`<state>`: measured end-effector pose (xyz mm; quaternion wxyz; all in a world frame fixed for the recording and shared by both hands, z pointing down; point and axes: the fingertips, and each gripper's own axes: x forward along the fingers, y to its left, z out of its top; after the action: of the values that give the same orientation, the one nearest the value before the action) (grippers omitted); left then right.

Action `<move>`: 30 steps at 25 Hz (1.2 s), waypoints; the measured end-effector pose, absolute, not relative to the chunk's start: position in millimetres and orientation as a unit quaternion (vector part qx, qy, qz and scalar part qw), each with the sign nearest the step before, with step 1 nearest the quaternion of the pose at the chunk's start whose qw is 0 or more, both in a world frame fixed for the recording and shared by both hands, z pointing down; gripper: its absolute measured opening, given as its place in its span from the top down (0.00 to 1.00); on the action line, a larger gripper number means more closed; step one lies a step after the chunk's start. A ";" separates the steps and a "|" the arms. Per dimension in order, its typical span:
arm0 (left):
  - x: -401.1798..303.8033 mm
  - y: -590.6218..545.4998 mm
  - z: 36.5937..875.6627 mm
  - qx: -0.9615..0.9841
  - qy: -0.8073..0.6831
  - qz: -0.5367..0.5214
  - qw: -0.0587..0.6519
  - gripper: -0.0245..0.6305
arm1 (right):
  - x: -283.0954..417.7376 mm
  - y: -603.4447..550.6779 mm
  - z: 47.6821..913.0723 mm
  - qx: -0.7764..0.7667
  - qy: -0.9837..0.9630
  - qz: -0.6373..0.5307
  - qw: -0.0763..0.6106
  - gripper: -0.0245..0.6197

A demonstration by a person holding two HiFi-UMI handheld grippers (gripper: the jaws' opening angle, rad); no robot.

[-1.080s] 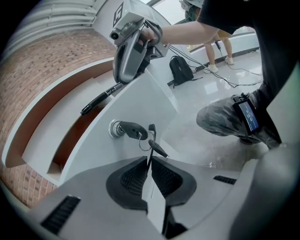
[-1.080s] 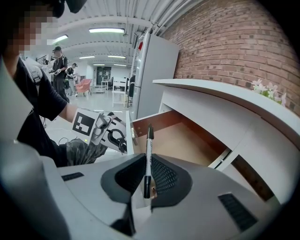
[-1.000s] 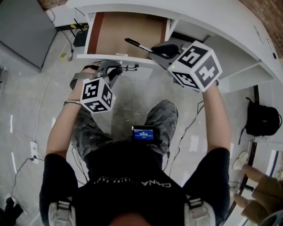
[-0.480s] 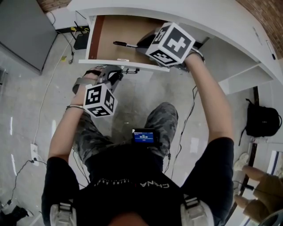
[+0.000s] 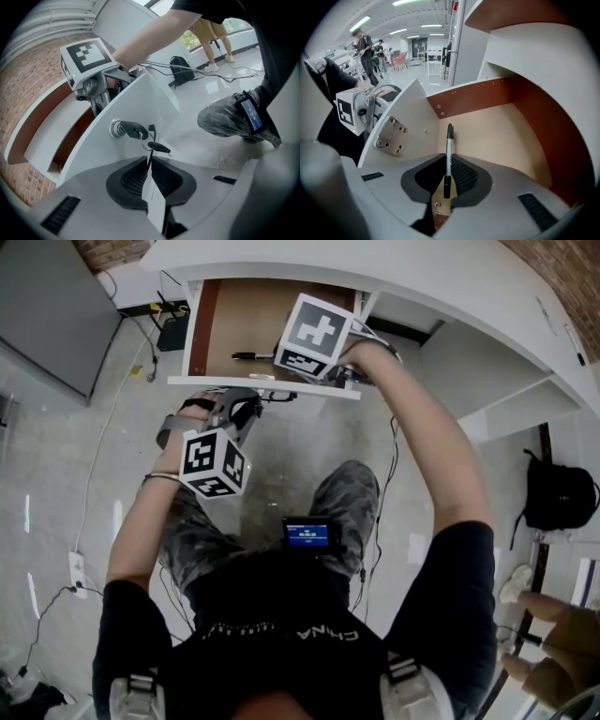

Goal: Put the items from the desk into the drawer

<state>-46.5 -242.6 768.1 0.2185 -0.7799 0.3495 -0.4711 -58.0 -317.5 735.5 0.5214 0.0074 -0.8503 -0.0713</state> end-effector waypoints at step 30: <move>-48.3 -241.1 763.1 -0.793 0.343 -0.458 0.209 0.92 | -69.1 -335.8 746.8 0.019 -0.851 -0.133 0.507 0.88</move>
<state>-48.3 -241.1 763.1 0.2091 -0.7929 0.3435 -0.4578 -69.1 -335.8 746.8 0.5074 0.0190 -0.8512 -0.1331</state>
